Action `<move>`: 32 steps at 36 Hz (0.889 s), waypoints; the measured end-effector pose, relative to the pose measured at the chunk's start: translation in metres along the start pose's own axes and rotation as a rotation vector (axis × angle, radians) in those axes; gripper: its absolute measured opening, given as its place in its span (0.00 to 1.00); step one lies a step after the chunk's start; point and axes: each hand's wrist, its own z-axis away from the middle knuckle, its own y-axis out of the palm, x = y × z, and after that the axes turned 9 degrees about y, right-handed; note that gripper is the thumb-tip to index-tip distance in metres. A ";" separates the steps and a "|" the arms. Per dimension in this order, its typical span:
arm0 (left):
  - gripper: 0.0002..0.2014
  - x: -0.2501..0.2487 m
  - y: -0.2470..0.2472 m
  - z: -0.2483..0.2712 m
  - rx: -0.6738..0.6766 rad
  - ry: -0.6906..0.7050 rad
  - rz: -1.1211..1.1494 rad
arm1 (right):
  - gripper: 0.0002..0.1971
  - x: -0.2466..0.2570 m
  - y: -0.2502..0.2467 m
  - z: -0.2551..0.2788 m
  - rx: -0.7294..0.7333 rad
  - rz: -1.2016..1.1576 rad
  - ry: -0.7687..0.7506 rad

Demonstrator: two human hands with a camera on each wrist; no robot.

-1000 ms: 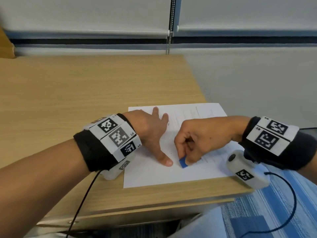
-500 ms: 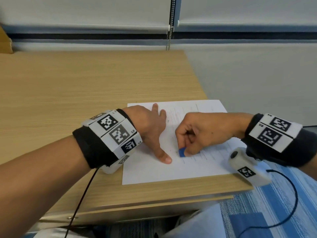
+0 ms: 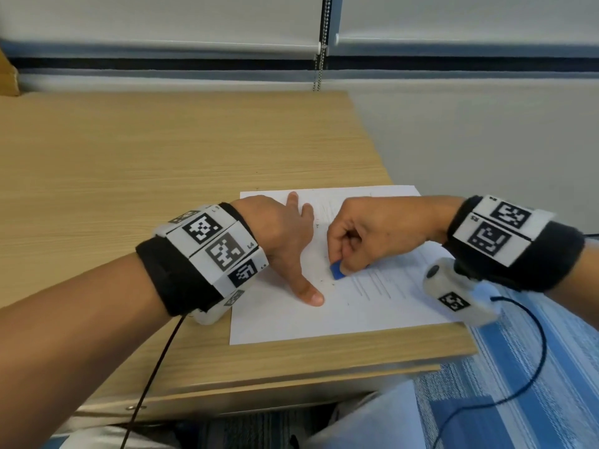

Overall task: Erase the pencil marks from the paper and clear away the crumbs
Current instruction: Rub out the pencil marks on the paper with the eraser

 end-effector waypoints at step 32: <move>0.73 0.003 0.002 -0.001 -0.035 0.017 -0.007 | 0.04 -0.011 -0.007 -0.009 0.007 -0.014 0.002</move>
